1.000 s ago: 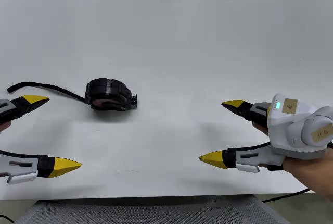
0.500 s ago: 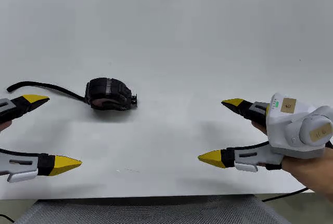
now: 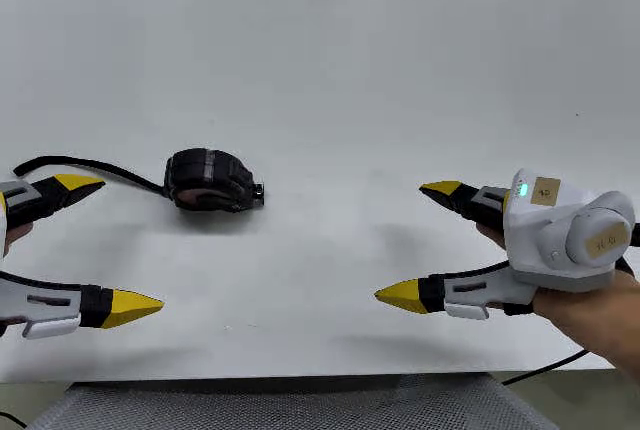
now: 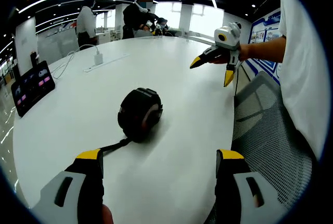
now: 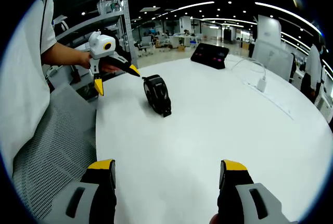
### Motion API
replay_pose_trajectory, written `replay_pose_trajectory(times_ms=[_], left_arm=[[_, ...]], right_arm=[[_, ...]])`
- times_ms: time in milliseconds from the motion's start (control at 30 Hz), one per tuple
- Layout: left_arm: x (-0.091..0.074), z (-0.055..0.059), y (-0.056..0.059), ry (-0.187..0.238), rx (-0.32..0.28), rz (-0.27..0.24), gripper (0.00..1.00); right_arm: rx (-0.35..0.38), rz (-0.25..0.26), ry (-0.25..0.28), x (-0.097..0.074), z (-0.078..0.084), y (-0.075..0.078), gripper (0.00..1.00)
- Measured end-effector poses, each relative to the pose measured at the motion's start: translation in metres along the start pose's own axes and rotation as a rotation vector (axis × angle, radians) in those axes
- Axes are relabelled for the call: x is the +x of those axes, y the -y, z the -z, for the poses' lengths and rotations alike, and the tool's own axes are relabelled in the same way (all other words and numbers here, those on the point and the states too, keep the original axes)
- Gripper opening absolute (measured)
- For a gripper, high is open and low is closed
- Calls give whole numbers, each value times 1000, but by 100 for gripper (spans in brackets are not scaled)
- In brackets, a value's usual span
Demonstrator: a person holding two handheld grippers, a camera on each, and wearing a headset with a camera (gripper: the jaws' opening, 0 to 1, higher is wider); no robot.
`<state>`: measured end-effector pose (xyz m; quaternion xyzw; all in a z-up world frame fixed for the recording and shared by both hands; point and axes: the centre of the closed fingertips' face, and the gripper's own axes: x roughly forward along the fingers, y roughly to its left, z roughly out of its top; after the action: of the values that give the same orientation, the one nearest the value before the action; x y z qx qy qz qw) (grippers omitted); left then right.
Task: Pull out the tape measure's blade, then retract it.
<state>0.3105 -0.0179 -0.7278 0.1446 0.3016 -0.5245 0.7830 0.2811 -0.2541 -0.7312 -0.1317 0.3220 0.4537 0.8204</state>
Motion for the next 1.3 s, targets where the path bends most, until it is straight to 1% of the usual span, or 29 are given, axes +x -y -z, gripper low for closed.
replay_pose_trajectory(times_ms=[167,267,367,500,700,933,1233,1300], left_arm=[[5,-3,-2,-5,18,10,86],[7,-5,-5,-6,21,17,86],[11,-6,-9,-11,37,22,85],[15,-9,-13,-14,47,26,85],[21,-11,-20,-23,66,38,85],[29,-13,-22,-34,85,56,84],[42,-18,-26,-39,119,80,81],[46,-16,-26,-46,122,89,80]], right_arm=[[-13,-7,-1,5,-3,3,81],[-13,-12,3,7,-4,5,81],[-13,-18,1,11,-4,6,81],[-14,-25,2,15,-5,8,80],[-26,-37,-1,22,-7,11,80],[-39,-54,-1,31,-11,13,80],[-45,-73,1,44,-14,16,80],[-45,-77,3,48,-15,17,79]])
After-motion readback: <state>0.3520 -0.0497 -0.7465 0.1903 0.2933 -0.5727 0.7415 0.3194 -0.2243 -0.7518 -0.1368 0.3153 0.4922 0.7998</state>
